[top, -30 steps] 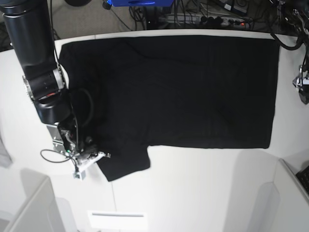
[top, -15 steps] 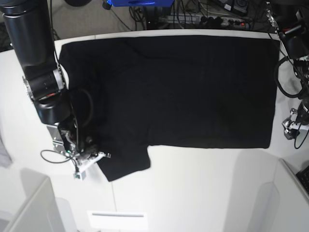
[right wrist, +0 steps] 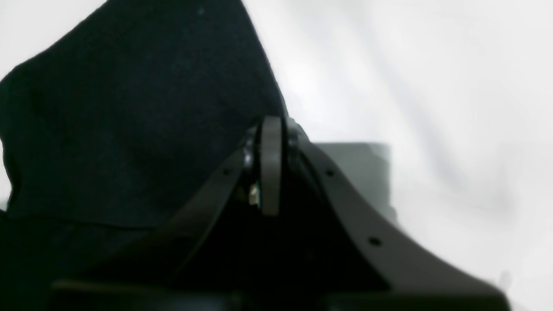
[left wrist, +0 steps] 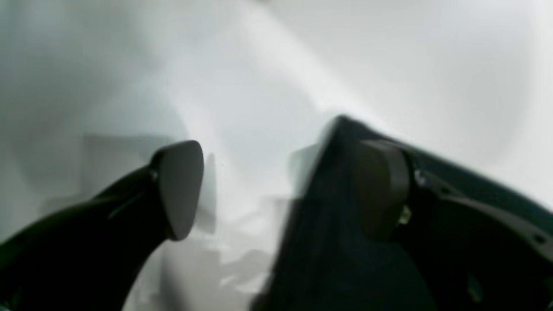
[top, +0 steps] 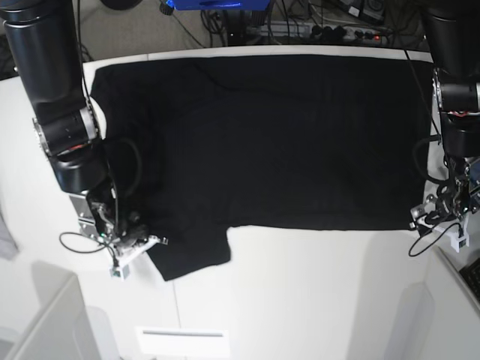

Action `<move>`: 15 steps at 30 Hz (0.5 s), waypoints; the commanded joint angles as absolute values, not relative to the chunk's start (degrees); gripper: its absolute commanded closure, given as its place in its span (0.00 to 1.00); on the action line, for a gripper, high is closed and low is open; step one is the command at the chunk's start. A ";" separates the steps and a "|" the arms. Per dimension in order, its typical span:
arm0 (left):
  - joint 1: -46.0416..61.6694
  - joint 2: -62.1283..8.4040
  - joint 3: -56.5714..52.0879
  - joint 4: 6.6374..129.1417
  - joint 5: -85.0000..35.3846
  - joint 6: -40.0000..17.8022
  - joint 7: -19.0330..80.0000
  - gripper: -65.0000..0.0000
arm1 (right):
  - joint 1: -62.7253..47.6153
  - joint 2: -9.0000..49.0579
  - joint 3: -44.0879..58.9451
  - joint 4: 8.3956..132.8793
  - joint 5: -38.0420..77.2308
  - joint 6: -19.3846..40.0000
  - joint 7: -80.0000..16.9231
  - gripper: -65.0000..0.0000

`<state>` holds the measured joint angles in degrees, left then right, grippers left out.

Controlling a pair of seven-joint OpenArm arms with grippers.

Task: Fold the T-shirt properly
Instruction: 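Move the left gripper to the other hem corner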

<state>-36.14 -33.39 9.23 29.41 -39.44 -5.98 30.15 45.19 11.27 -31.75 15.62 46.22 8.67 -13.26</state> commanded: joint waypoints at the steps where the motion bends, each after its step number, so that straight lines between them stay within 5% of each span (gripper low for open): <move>1: -39.69 -34.33 10.68 29.23 -39.87 -6.20 27.65 0.21 | 47.43 12.00 -31.69 16.04 46.29 8.92 -12.62 1.00; 15: -42.77 -28.79 20.88 20.62 -39.96 -6.20 22.55 0.21 | 47.34 12.09 -31.69 16.04 46.29 9.01 -12.62 1.00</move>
